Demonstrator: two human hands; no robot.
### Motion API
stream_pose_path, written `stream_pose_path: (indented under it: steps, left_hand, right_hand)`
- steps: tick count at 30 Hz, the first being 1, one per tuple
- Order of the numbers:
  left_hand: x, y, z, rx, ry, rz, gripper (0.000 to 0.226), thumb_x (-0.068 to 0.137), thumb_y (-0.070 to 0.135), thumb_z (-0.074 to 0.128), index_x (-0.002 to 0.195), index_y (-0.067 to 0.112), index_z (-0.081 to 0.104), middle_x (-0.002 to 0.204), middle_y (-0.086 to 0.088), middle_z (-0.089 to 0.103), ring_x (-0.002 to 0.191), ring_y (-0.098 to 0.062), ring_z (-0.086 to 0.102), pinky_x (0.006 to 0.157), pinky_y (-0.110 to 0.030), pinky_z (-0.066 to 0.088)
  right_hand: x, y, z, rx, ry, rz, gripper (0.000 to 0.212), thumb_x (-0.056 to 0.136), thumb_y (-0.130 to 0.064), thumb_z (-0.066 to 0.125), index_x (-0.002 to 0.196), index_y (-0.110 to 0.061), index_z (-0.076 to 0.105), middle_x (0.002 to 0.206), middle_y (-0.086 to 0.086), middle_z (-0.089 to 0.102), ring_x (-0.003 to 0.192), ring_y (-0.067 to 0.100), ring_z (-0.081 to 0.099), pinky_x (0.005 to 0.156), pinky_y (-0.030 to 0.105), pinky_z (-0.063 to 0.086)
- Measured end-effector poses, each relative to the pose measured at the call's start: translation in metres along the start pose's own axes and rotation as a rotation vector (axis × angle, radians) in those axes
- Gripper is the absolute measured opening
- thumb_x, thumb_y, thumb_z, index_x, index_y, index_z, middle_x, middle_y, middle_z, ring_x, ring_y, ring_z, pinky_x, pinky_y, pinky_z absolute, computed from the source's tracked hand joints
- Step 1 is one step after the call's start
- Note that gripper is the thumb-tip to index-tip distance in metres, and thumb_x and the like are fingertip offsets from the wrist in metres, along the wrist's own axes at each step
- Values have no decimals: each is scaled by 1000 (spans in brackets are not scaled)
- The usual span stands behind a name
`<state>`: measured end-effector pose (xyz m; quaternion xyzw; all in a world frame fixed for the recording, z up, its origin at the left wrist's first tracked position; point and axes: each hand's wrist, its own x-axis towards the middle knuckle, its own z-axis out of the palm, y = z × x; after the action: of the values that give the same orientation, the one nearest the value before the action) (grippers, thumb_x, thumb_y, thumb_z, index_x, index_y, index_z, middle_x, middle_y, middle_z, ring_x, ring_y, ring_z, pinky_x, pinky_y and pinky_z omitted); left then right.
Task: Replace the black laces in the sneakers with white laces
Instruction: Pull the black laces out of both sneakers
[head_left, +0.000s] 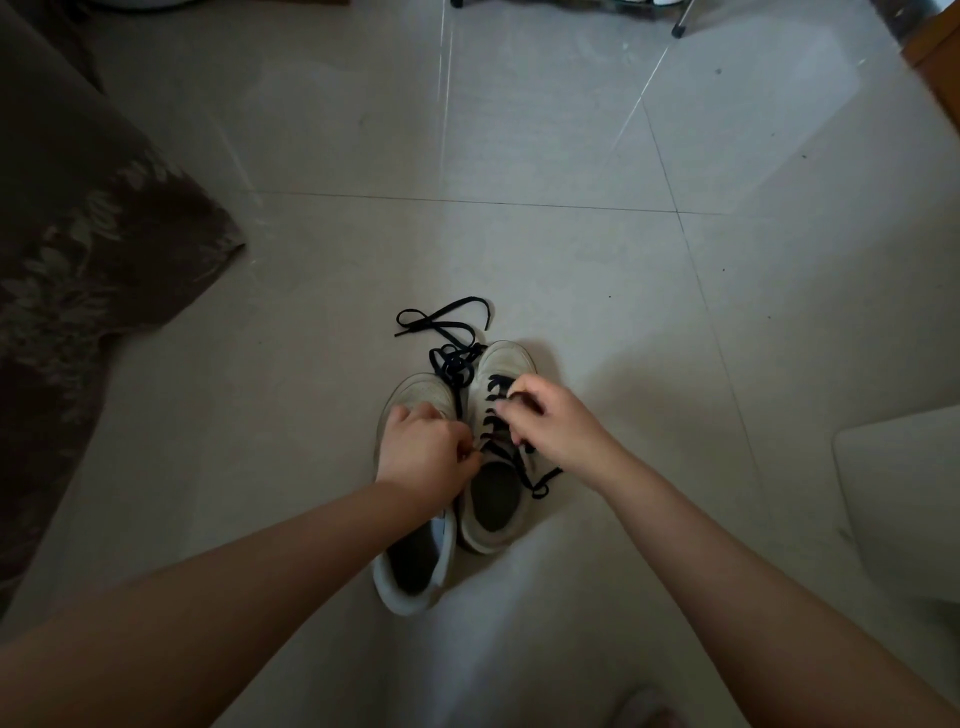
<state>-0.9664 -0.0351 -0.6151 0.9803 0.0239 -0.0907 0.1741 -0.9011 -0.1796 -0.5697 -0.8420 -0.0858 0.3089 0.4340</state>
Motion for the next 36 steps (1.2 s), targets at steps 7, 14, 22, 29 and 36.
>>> stream_pose_path:
  steps: [7,14,22,29,36]
  left_hand:
    - [-1,1,0,-1,32,-3,32,90,48,49,83,24,69,82,3,65,100,-15,51,83,-29,24]
    - [1,0,0,9,-19,-3,27,88,46,51,93,26,68,93,4,65,108,-14,48,87,-30,25]
    - [-4,2,-2,-19,83,44,18,79,43,60,75,25,61,78,6,62,89,-18,54,75,-31,26]
    - [-9,23,-4,-69,72,188,21,83,47,58,80,31,71,76,12,63,85,-15,53,73,-30,26]
    - [10,45,-4,-88,-94,53,33,89,58,48,97,34,70,88,10,66,99,-10,49,89,-30,30]
  right_hand:
    - [7,-1,3,-966,-83,-263,22,93,-38,54,95,-16,57,79,1,59,76,23,54,66,27,26]
    - [5,-14,-11,190,69,-124,26,98,-28,49,76,-18,58,54,-15,49,59,2,46,66,17,37]
    - [19,-2,-32,-60,178,127,52,94,-31,56,140,-21,35,112,-9,56,108,7,51,97,23,36]
    - [-8,51,-19,-234,-38,12,16,83,-14,67,78,-29,66,70,-10,61,60,-2,52,65,19,43]
    - [-13,60,-19,-281,-41,-43,17,86,-15,64,101,-24,65,80,-17,59,68,-4,53,63,13,41]
